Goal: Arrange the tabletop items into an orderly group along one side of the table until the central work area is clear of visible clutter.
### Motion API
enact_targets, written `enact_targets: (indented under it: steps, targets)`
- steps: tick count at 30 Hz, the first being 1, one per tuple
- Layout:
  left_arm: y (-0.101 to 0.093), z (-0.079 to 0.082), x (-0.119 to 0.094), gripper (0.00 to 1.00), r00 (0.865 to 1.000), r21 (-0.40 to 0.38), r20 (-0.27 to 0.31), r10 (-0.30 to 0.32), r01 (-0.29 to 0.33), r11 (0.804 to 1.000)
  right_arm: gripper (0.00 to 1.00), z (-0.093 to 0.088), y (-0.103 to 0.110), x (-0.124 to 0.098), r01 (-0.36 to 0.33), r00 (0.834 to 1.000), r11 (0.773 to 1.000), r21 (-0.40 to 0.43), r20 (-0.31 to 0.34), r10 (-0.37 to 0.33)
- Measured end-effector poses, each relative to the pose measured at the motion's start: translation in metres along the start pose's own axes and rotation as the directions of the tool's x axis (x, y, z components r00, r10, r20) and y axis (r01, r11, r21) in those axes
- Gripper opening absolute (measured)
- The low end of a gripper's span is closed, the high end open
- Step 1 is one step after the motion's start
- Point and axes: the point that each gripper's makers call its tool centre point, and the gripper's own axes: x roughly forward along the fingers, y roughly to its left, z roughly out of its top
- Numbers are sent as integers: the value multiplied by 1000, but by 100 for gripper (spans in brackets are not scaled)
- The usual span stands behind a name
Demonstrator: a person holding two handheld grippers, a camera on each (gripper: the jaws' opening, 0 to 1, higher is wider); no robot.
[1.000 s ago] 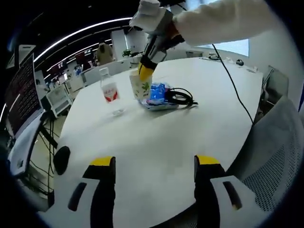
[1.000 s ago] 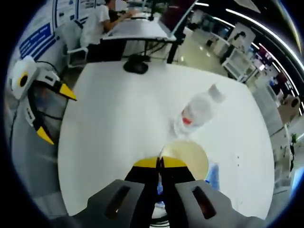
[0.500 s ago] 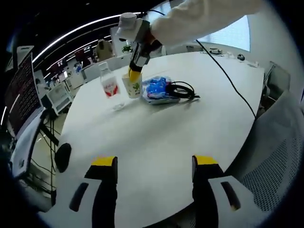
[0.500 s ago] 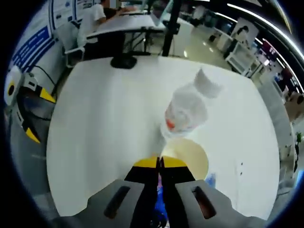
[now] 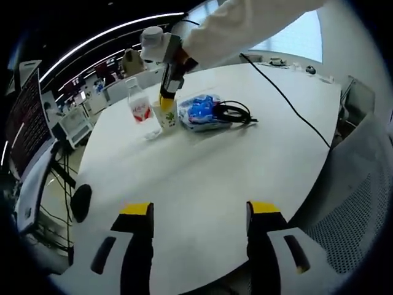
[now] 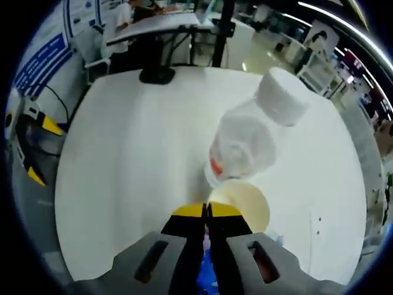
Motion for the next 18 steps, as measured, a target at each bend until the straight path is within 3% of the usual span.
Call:
enact_targets:
  steps: [11, 15, 18]
  targets:
    - [0, -1, 1, 60, 1000, 7, -5, 2, -2, 1000, 0, -2, -8, 2, 26, 1000, 998, 57, 11, -26]
    - [0, -1, 1, 60, 1000, 5, -4, 2, -2, 1000, 0, -1, -3, 3, -4, 1000, 995, 101, 29, 1]
    - [0, -2, 1, 59, 1000, 7, -7, -1, 1, 1000, 12, 0, -8, 2, 14, 999, 987, 160, 41, -21]
